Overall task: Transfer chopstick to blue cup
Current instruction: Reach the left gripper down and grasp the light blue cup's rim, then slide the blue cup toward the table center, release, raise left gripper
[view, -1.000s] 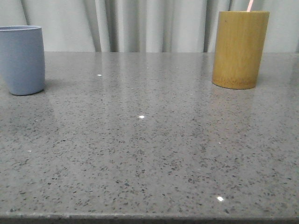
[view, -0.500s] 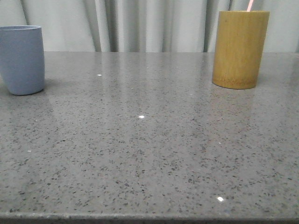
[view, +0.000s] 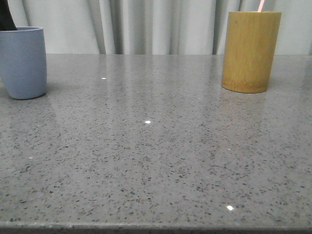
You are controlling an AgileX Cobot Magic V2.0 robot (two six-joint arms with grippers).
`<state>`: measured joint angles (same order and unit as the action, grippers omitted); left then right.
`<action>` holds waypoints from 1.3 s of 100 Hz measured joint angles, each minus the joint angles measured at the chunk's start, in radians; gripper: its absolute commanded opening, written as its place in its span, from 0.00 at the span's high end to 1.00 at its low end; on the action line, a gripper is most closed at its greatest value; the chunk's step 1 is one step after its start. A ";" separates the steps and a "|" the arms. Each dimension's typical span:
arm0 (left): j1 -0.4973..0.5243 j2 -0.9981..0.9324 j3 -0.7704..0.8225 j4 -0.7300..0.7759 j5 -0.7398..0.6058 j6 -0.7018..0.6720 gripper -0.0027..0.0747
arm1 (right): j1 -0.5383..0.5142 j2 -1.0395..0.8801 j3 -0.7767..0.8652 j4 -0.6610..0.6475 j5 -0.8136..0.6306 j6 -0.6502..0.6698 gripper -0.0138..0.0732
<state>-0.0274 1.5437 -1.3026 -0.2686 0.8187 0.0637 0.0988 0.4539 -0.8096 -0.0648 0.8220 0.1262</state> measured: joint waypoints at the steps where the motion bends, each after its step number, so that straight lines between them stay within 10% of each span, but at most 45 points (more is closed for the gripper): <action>1: 0.000 0.003 0.000 -0.002 0.000 0.000 0.34 | 0.000 0.000 0.000 0.000 0.000 0.000 0.18; 35: 0.000 0.028 -0.032 -0.031 0.005 0.008 0.99 | 0.000 0.000 0.000 0.000 0.000 0.000 0.18; 130: -0.417 0.252 -0.330 -0.027 0.075 0.067 0.99 | 0.000 0.000 0.000 0.000 0.000 0.000 0.18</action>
<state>-0.4447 1.7957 -1.6324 -0.2956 0.8934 0.1308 0.0988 0.4539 -0.8096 -0.0648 0.8220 0.1262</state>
